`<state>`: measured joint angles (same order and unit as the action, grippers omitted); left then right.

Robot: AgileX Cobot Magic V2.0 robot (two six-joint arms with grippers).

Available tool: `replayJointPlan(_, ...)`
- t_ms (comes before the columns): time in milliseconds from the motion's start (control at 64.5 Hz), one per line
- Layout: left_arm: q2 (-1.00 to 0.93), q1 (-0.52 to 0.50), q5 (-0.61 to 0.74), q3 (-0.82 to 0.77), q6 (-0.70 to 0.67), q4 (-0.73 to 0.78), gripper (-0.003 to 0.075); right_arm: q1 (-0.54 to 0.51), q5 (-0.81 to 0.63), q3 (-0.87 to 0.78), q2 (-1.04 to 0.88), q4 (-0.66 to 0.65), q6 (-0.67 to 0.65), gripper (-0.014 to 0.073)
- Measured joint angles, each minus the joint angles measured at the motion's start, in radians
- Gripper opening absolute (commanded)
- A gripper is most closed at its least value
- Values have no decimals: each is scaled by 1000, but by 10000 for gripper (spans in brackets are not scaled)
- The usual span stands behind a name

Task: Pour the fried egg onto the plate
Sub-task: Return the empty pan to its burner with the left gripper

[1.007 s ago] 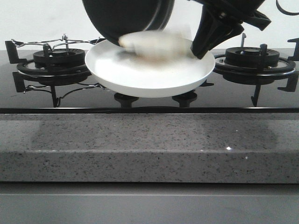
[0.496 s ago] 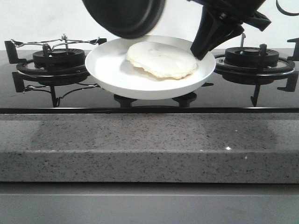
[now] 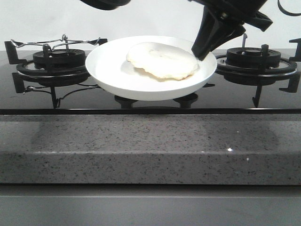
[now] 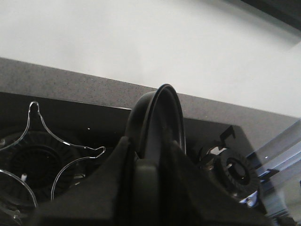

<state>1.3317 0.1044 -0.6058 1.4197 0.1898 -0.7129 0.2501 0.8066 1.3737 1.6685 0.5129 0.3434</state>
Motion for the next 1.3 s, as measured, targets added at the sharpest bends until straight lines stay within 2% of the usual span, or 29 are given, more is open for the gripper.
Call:
replayJointPlan(170, 74, -239, -138, -104, 297, -549, -19, 0, 0, 0, 0, 0, 0, -57)
replayJointPlan(263, 132, -327, -187, -150, 355, -731, -19, 0, 0, 0, 0, 0, 0, -57)
replayJointPlan(341, 181, -378, -193, -173, 370, -810, -19, 0, 0, 0, 0, 0, 0, -57)
replayJointPlan(573, 310, -430, -184, -182, 381, -897, -19, 0, 0, 0, 0, 0, 0, -57)
replayJointPlan(790, 410, -430, -260, -182, 399, -952, -19, 0, 0, 0, 0, 0, 0, -57)
replayJointPlan(1302, 428, -430, -264, -182, 405, -893, -18, 0, 0, 0, 0, 0, 0, -57)
